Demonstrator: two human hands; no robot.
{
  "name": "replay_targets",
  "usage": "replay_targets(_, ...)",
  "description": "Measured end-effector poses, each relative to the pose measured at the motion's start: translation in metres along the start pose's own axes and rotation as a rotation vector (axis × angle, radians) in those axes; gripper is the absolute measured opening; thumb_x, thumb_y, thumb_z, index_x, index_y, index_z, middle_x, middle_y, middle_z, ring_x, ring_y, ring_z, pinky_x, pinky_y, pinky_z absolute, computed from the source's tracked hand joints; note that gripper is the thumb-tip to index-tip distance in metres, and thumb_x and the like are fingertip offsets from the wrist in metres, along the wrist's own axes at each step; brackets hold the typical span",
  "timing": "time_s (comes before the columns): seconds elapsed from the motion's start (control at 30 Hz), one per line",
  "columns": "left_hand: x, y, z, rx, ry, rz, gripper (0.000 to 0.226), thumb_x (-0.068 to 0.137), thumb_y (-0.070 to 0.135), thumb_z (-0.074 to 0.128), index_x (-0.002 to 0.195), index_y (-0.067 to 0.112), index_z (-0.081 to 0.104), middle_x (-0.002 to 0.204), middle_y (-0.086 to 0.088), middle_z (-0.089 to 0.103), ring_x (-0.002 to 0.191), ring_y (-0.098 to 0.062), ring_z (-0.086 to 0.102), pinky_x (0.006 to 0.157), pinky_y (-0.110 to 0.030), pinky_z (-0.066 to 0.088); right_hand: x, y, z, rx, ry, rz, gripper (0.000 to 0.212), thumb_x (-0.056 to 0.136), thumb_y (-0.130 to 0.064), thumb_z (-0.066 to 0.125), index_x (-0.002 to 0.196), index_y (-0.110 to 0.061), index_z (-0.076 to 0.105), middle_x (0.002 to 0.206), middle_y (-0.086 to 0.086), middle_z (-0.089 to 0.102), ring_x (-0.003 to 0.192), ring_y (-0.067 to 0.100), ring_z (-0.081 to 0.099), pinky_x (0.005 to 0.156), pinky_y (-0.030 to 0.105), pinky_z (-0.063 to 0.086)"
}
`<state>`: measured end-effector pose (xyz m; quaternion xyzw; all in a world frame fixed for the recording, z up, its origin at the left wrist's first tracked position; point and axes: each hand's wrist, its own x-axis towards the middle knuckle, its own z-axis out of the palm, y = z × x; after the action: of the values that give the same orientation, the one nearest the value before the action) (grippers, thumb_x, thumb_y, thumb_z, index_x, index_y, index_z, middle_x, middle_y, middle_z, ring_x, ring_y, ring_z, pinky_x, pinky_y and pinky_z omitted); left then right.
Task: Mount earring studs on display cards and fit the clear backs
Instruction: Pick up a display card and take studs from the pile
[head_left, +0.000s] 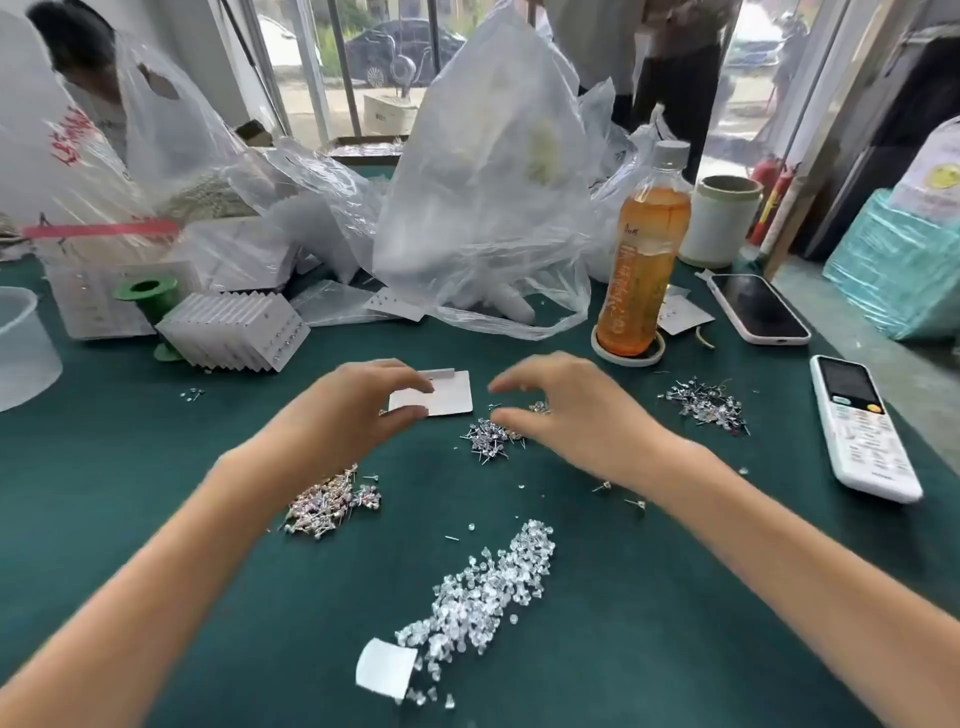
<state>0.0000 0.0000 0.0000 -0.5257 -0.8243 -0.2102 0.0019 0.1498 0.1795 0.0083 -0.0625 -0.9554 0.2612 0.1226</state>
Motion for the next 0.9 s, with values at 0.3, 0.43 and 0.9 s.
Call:
replay_targets(0.3,0.022,-0.021,0.046,0.085,0.03,-0.092,0.025,0.09,0.029,0.061,0.105,0.009,0.068,0.129,0.006,0.06,0.108,-0.021,0.061,0.087,-0.036,0.048,0.069,0.002,0.052,-0.549,-0.153,-0.026,0.037,0.095,-0.043,0.051,0.112,-0.013,0.064,0.117,0.003,0.065,0.118,0.025,0.046,0.097,0.037,0.036)
replay_targets(0.43,0.02,-0.026,0.05,0.131,0.055,-0.008,0.026,0.093,0.032,0.056,0.09,0.008,0.066,0.104,-0.001,0.068,0.091,-0.025,0.062,0.073,-0.038,0.049,0.072,0.004,0.054,-0.613,-0.169,-0.092,0.034,0.098,-0.042,0.046,0.11,-0.018,0.067,0.112,0.003,0.066,0.117,0.023,0.048,0.096,0.035,0.036)
replay_targets(0.9,0.015,-0.005,0.035,-0.605,0.622,-0.391,0.015,0.094,0.014,0.057,0.098,0.006,0.068,0.082,0.004,0.066,0.068,0.005,0.059,0.064,-0.009,0.044,0.058,0.005,0.047,0.54,0.221,0.3,0.05,0.087,-0.036,0.067,0.129,-0.013,0.053,0.113,0.003,0.064,0.1,0.014,0.058,0.082,0.022,0.044)
